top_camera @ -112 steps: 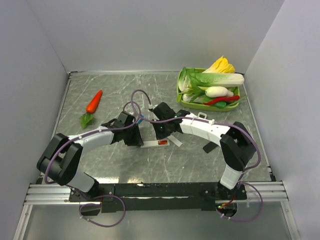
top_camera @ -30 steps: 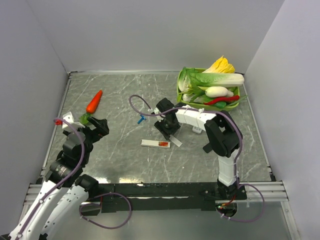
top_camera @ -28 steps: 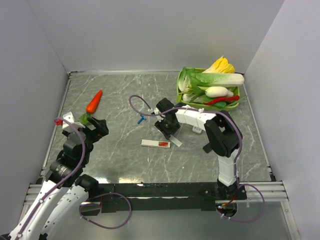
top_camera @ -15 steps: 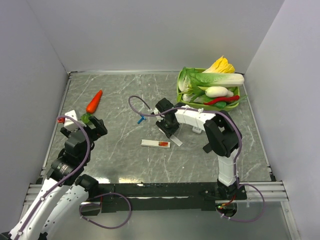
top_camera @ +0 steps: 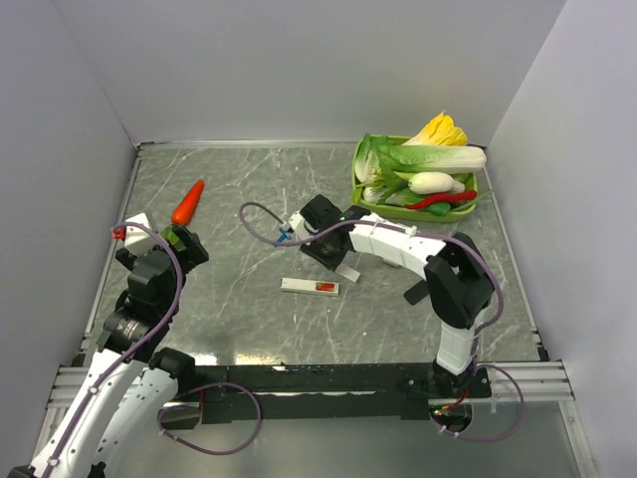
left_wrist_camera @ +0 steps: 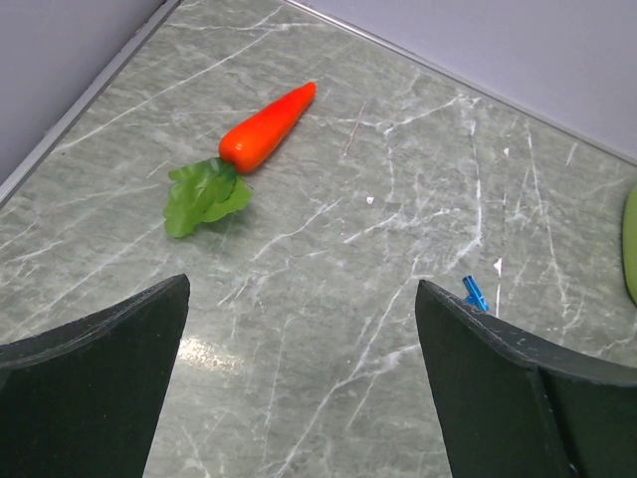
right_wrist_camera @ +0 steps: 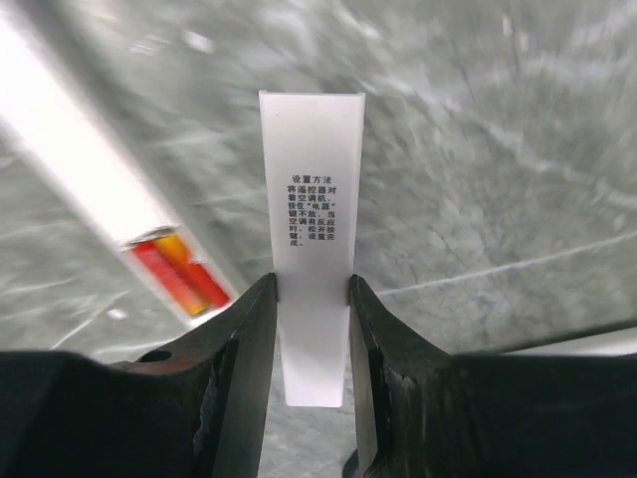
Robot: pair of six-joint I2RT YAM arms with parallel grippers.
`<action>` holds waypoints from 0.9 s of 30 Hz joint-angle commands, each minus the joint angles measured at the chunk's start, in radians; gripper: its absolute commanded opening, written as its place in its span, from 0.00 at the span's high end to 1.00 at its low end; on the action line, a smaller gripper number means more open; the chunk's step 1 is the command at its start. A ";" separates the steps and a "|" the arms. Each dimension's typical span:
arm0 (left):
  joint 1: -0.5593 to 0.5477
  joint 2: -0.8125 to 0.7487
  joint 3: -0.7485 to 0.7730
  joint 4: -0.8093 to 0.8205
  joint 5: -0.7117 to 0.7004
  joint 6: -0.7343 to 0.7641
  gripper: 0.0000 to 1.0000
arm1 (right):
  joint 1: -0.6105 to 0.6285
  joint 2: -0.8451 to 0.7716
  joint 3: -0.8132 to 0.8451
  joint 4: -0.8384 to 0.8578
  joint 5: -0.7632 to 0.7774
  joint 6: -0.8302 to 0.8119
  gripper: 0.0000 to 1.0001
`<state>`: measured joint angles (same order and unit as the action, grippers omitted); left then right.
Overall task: Load the batteries into the remote control
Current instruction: Pick up the battery cover at the center of the board, then load the battery cover into the remote control.
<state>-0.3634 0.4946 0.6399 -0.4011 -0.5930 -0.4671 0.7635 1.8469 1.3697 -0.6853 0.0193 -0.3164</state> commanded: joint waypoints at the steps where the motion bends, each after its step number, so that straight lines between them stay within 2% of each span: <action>1: 0.033 0.016 0.015 0.045 0.045 0.021 0.01 | 0.075 -0.074 0.046 -0.032 -0.048 -0.133 0.82; 12: 0.063 0.022 0.012 0.048 0.068 0.019 0.01 | 0.166 0.046 0.150 -0.126 -0.114 -0.245 0.81; 27: 0.072 0.030 0.012 0.054 0.085 0.022 0.00 | 0.175 0.136 0.178 -0.158 -0.124 -0.299 0.79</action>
<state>-0.2981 0.5217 0.6399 -0.3832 -0.5201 -0.4572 0.9318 1.9606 1.5082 -0.8112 -0.0990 -0.5777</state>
